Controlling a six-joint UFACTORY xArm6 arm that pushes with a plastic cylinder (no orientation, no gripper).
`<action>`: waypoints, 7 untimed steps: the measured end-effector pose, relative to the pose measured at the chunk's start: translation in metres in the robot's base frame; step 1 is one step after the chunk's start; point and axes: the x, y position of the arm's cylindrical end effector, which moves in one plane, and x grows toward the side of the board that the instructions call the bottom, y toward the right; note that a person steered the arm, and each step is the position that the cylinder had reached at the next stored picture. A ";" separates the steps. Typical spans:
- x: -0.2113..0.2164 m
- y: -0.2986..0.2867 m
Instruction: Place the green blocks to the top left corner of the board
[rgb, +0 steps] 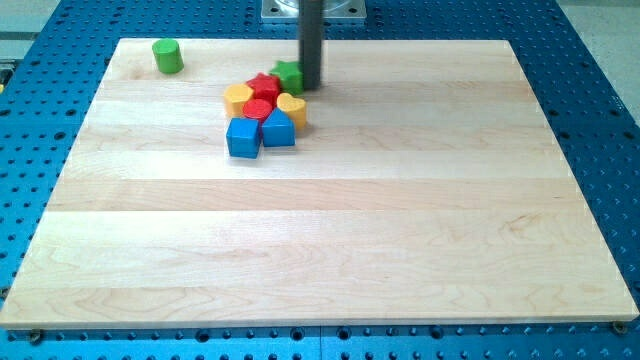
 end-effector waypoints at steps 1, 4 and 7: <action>-0.010 -0.059; 0.024 -0.123; 0.004 -0.092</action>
